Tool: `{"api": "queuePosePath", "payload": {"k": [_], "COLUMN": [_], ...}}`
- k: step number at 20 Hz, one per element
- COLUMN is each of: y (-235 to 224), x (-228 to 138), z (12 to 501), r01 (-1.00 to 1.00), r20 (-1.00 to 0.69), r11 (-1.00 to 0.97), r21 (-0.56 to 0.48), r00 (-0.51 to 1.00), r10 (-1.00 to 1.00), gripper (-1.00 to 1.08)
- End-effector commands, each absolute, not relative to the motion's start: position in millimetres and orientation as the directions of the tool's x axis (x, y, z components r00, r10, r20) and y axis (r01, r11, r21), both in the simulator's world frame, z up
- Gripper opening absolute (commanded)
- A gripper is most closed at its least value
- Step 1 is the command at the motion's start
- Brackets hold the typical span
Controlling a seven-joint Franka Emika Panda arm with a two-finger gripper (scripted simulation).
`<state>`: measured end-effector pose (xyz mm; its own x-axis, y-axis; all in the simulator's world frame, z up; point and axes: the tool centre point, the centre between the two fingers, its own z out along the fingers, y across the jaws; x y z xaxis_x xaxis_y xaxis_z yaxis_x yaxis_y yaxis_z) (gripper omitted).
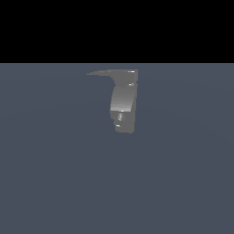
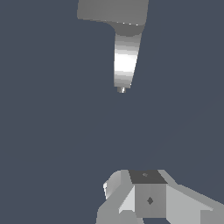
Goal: Turn on the faucet by rotating a designated handle.
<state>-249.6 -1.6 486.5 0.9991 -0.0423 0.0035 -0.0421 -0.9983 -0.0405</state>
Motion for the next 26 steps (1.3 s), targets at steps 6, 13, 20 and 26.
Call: {"api": "queuePosePath", "payload": {"k": [6,13,20,26], "y": [-6.3,-9.8,-9.7,-8.7], "x": [-244.8,-231.3,-206.8,-174.0], "z": [488.2,489.7,489.6,486.7], "r01": [-0.061,-0.117,-0.215,-0.337], "r20": [0.010,0.012,0.009,0.013], "r11": [-0.996,-0.991,-0.976,-0.942], "r21": [-0.060,-0.061,-0.036,-0.006], "r00": [0.998,0.993,0.976,0.941], "r10": [-0.061,-0.118,-0.216,-0.337], "gripper": [-1.00,-1.00,-1.00,-1.00]}}
